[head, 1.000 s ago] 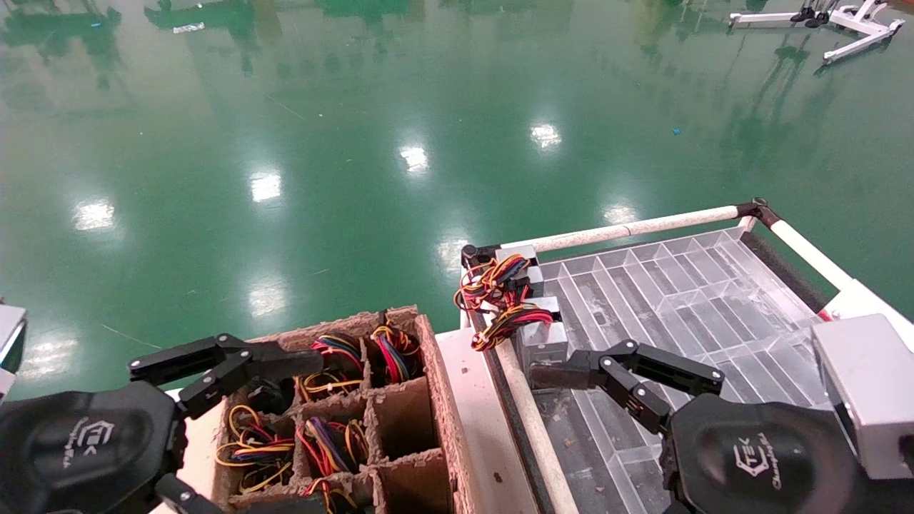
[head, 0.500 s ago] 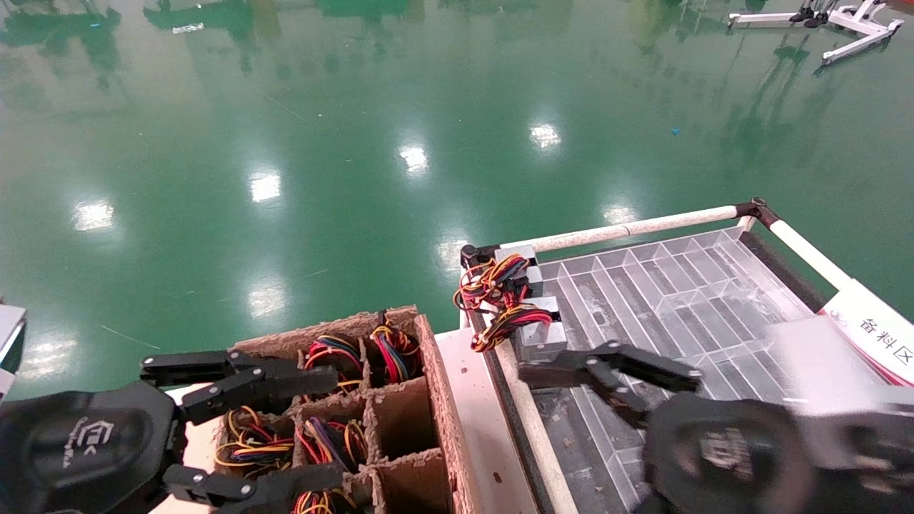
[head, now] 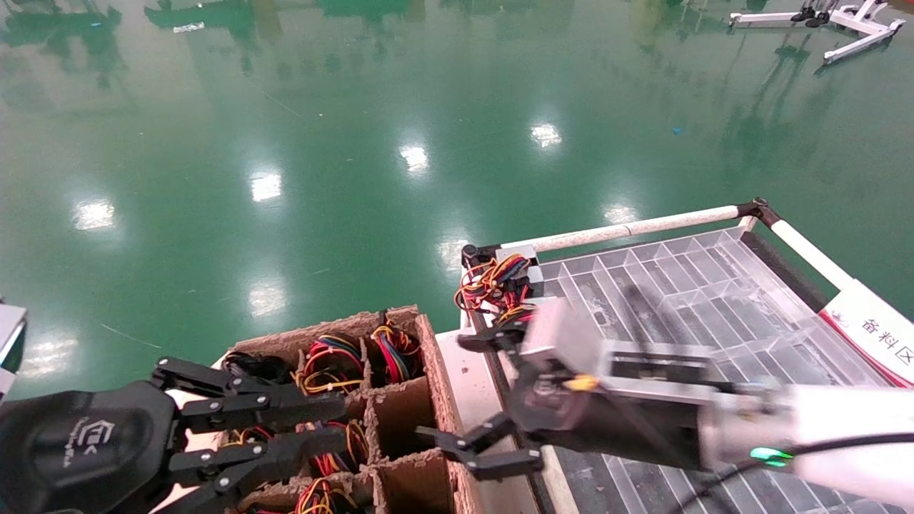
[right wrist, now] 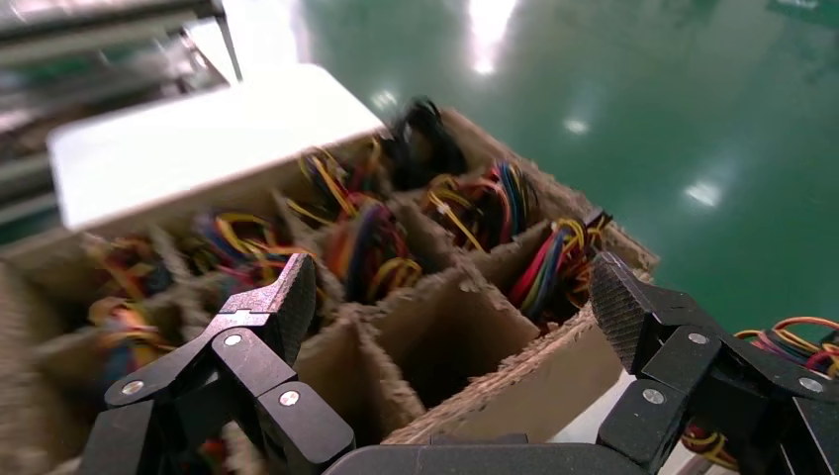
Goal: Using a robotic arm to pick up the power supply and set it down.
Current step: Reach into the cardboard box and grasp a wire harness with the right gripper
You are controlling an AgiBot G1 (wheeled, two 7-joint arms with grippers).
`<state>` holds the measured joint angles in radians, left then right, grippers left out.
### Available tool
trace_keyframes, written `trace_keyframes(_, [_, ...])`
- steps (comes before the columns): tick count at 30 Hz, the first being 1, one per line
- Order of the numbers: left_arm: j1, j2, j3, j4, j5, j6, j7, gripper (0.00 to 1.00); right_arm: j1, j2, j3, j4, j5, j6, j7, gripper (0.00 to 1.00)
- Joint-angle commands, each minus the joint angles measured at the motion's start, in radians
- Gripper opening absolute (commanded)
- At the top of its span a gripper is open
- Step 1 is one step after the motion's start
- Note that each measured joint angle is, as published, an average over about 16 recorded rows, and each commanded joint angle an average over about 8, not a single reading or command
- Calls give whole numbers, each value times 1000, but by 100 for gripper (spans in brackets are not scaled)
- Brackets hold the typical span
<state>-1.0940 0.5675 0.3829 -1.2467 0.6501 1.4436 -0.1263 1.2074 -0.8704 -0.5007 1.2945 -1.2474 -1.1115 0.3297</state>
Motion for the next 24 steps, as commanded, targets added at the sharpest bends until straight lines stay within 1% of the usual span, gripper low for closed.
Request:
trace_keyframes(1, [0,0,0,0,0,0,0,1,16,-34,-28,-2,-64,42,21,95])
trace_keyframes(3, [0,0,0,0,0,0,0,2,32,-68,-51,-14,-115,73,41,81])
trace_keyframes(4, [0,0,0,0,0,0,0,4,40,-85,-63,-23,-140,86,50,71])
trace_keyframes(8, [0,0,0,0,0,0,0,9,75,-155,-110,-69,-232,125,80,22])
trace_keyframes(9, [0,0,0,0,0,0,0,10,83,-173,-121,-83,-253,132,85,13])
trace_keyframes(11, [0,0,0,0,0,0,0,12,97,-205,-139,-110,-287,146,94,2])
trace_keyframes(12, [0,0,0,0,0,0,0,12,103,-221,-147,-124,-303,154,97,0])
trace_keyframes(19, [0,0,0,0,0,0,0,14,133,-310,-183,-214,-388,218,108,0])
trace_keyframes(24, [0,0,0,0,0,0,0,17,147,-351,-198,-265,-425,250,109,0])
